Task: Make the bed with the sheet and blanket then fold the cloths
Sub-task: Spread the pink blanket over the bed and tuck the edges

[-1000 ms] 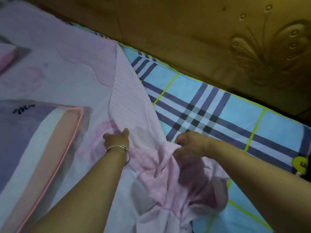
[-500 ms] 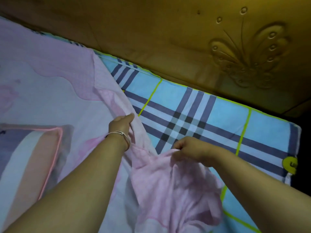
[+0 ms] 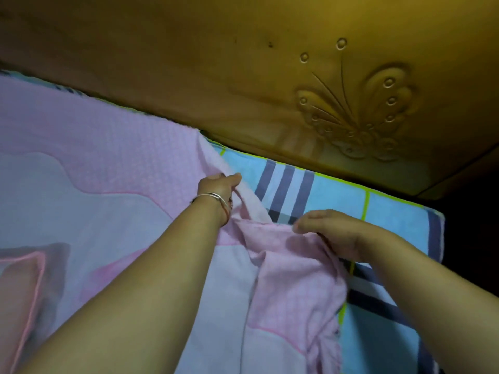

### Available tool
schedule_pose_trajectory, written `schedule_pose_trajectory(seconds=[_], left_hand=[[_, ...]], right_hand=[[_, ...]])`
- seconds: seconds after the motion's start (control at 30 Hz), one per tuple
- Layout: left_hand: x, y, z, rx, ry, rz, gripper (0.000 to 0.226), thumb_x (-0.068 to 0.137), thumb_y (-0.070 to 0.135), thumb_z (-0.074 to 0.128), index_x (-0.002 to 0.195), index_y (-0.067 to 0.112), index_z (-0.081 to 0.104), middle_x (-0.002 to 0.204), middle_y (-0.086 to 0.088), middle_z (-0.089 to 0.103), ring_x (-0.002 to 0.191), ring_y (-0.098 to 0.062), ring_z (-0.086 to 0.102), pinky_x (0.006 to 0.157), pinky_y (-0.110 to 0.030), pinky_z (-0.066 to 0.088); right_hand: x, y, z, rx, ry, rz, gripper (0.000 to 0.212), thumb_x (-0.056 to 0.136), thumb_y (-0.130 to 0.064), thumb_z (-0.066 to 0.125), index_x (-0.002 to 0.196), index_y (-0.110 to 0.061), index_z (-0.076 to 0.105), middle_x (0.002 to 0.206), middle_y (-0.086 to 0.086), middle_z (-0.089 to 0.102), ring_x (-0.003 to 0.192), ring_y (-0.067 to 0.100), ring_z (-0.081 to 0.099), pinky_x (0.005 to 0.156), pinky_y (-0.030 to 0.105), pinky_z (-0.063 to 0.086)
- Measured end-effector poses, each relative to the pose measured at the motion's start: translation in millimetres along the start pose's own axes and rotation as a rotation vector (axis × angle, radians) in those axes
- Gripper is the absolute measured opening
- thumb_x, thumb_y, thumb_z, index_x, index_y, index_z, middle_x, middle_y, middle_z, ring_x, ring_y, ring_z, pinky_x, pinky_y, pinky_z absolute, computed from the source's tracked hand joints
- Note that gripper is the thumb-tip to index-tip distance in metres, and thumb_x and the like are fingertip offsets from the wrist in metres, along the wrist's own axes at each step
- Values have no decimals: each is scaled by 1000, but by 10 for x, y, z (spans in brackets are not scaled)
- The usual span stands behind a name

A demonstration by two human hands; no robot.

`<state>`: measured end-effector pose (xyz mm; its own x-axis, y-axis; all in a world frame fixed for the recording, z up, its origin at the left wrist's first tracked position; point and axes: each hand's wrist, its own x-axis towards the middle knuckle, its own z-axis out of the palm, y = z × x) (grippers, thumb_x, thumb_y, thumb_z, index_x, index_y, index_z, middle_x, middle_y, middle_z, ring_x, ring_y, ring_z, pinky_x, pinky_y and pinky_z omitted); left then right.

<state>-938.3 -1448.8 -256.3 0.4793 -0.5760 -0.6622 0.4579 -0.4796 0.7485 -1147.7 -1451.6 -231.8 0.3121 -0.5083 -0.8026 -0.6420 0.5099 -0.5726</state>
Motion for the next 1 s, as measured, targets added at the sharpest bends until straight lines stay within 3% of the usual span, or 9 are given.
schedule_pose_trajectory(seconds=[0.17, 0.3, 0.4, 0.47, 0.53, 0.6, 0.77, 0.87, 1.0], left_hand=[[93, 16, 193, -6, 16, -43, 29, 80, 6, 69, 58, 11, 51, 43, -3, 51, 48, -17, 45, 56, -22, 40], [128, 59, 407, 9, -24, -37, 8, 88, 13, 62, 88, 11, 53, 62, -7, 42, 54, -16, 41, 56, -23, 39], [111, 82, 624, -166, -86, -91, 20, 94, 5, 50, 109, 18, 46, 71, -11, 47, 57, -16, 45, 60, -33, 52], [132, 58, 734, -245, -102, -129, 34, 95, 1, 45, 125, 18, 45, 92, -14, 51, 64, -17, 49, 78, -42, 51], [151, 39, 825, -233, -102, -123, 31, 95, -1, 44, 123, 13, 43, 98, -16, 49, 69, -19, 51, 81, -45, 50], [151, 1, 914, -179, -124, -86, 18, 94, -2, 45, 108, 9, 43, 81, -16, 52, 64, -16, 52, 78, -37, 54], [70, -101, 999, 115, -278, 170, 26, 81, -12, 51, 87, 14, 50, 81, -2, 49, 72, -13, 44, 62, -21, 36], [-106, -257, 970, 434, -260, 410, 39, 79, -12, 55, 114, 4, 55, 102, -3, 51, 94, -12, 49, 80, -20, 42], [-482, -598, 946, 680, -450, 485, 40, 82, 1, 64, 121, 4, 54, 123, -5, 48, 88, -15, 51, 86, -18, 41]], right_hand=[[135, -27, 145, -360, 73, -181, 21, 80, -21, 71, 72, -5, 61, 71, 4, 53, 67, 13, 49, 58, 25, 35], [238, 31, -84, -43, 542, -212, 22, 89, -16, 56, 86, 2, 68, 80, 11, 62, 77, 19, 53, 66, 28, 41], [264, 119, -371, -33, 811, -139, 23, 94, -18, 50, 90, -1, 64, 101, 20, 65, 89, 31, 54, 71, 26, 35], [281, 182, -520, -74, 901, -73, 22, 96, -20, 47, 91, -2, 59, 111, 24, 61, 94, 36, 52, 73, 28, 31], [298, 237, -616, -108, 952, -13, 24, 96, -20, 45, 101, -2, 60, 119, 26, 58, 103, 40, 53, 77, 32, 36], [306, 274, -673, -124, 965, 2, 26, 96, -20, 45, 108, -3, 61, 120, 27, 58, 107, 42, 53, 85, 36, 43], [349, 215, -836, -139, 1006, -38, 17, 92, -11, 47, 80, -6, 56, 102, 27, 59, 81, 31, 44, 72, 29, 34], [378, 261, -923, -160, 990, -32, 28, 93, -16, 49, 68, -4, 52, 89, 21, 51, 79, 29, 42, 73, 28, 34], [384, 279, -958, -183, 962, 12, 29, 93, -21, 50, 98, 2, 66, 108, 27, 64, 91, 39, 57, 77, 31, 42]])
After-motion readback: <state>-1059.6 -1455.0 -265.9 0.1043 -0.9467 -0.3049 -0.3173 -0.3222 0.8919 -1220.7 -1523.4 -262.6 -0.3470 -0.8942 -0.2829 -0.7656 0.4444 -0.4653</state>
